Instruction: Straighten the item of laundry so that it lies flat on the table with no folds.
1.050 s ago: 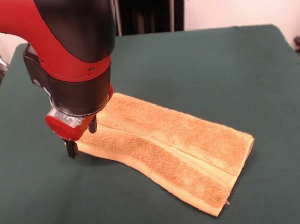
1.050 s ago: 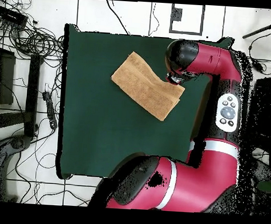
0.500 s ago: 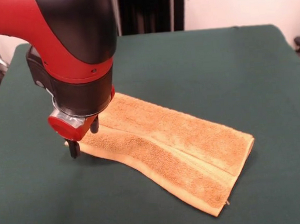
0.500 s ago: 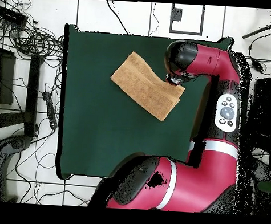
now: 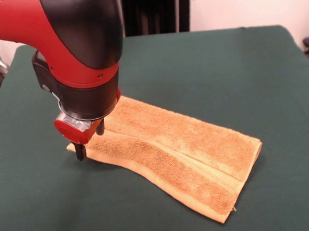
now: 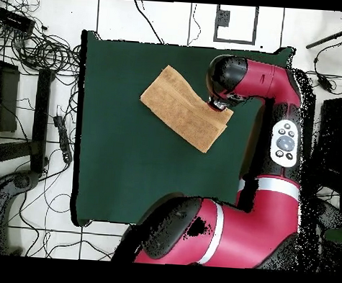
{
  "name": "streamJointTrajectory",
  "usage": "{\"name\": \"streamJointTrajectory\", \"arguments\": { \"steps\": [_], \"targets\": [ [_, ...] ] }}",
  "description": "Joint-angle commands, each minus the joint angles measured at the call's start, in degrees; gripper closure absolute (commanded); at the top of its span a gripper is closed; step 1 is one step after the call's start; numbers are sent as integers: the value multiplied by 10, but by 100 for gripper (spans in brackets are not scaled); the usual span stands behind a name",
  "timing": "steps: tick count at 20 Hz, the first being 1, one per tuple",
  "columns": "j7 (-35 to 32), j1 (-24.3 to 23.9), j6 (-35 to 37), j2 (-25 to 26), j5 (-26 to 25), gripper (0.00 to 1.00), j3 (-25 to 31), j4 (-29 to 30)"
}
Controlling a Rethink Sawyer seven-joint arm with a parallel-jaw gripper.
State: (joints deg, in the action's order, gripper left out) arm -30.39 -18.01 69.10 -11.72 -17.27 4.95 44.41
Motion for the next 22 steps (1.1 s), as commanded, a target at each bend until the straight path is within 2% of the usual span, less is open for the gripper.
{"name": "streamJointTrajectory", "arguments": {
  "steps": [1,13,22],
  "targets": [
    [39,2,-53,18,-9,0,64,103],
    [43,-5,-90,16,-14,0,68,118],
    [25,5,-86,21,-21,0,55,114]
  ]
}}
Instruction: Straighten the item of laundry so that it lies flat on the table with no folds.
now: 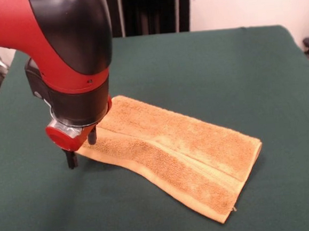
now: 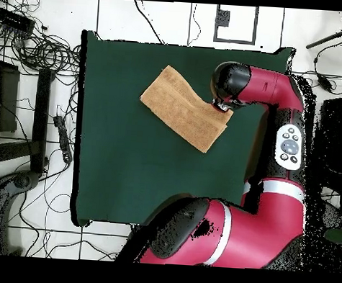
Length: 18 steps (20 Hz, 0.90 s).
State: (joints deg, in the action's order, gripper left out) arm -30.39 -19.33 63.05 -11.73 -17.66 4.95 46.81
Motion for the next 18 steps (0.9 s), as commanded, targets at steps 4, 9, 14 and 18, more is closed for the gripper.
{"name": "streamJointTrajectory", "arguments": {
  "steps": [4,9,14,18],
  "targets": [
    [14,20,-26,22,-16,0,54,93],
    [3,20,-8,24,-4,0,59,95],
    [1,16,-2,25,3,0,64,96],
    [2,17,-6,25,0,0,62,95]
  ]
}}
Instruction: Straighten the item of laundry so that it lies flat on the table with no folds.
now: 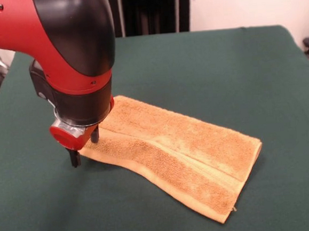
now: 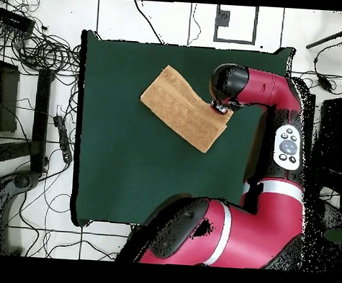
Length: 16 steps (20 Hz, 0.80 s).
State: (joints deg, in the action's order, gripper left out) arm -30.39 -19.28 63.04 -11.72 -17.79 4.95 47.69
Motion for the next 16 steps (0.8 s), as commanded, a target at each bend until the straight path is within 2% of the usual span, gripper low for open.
{"name": "streamJointTrajectory", "arguments": {
  "steps": [1,16],
  "targets": [
    [2,17,-8,25,1,0,61,86],
    [-13,8,-40,24,7,0,68,106]
  ]
}}
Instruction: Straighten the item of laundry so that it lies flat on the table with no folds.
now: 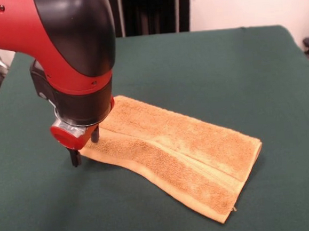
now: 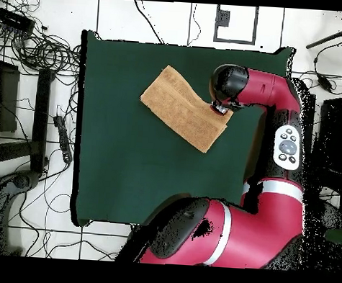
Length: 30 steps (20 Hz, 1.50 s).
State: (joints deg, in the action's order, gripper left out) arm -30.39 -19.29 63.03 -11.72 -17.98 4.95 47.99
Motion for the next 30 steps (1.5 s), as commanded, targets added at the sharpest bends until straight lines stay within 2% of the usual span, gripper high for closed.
{"name": "streamJointTrajectory", "arguments": {
  "steps": [1,30],
  "targets": [
    [-15,8,-41,24,8,0,67,105],
    [-20,-3,-90,28,6,0,72,128]
  ]
}}
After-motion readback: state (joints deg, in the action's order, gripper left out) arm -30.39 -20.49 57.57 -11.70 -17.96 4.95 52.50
